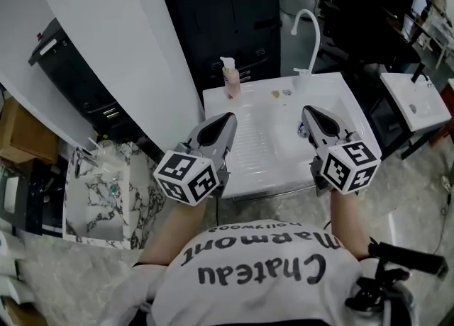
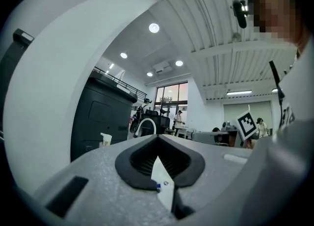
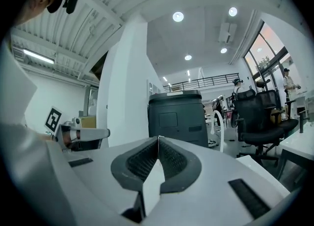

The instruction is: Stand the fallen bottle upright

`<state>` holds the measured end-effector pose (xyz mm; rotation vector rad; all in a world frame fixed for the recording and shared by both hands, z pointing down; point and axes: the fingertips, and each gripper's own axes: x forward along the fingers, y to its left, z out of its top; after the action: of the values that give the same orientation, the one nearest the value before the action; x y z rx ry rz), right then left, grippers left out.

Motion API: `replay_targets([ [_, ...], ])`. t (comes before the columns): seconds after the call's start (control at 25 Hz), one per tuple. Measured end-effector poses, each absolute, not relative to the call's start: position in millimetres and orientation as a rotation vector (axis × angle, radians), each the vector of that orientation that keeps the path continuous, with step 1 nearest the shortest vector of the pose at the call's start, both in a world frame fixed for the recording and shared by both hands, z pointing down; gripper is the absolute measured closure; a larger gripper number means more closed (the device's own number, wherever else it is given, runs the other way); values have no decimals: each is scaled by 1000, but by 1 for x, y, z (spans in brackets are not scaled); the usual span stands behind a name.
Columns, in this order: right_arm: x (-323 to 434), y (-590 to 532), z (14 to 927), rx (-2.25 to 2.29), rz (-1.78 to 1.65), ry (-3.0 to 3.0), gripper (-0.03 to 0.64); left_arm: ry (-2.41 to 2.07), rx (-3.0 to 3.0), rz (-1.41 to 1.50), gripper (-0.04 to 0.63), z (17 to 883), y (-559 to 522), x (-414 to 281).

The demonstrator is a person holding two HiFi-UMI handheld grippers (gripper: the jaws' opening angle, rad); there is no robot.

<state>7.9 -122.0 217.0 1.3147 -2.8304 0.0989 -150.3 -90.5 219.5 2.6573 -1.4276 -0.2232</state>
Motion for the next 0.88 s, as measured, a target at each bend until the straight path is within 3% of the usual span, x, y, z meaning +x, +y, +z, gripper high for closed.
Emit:
replay_targets([
  [0.88, -7, -24, 261, 1536, 290, -2674, 603, -1330, 2654, -151, 581, 263, 18, -208],
])
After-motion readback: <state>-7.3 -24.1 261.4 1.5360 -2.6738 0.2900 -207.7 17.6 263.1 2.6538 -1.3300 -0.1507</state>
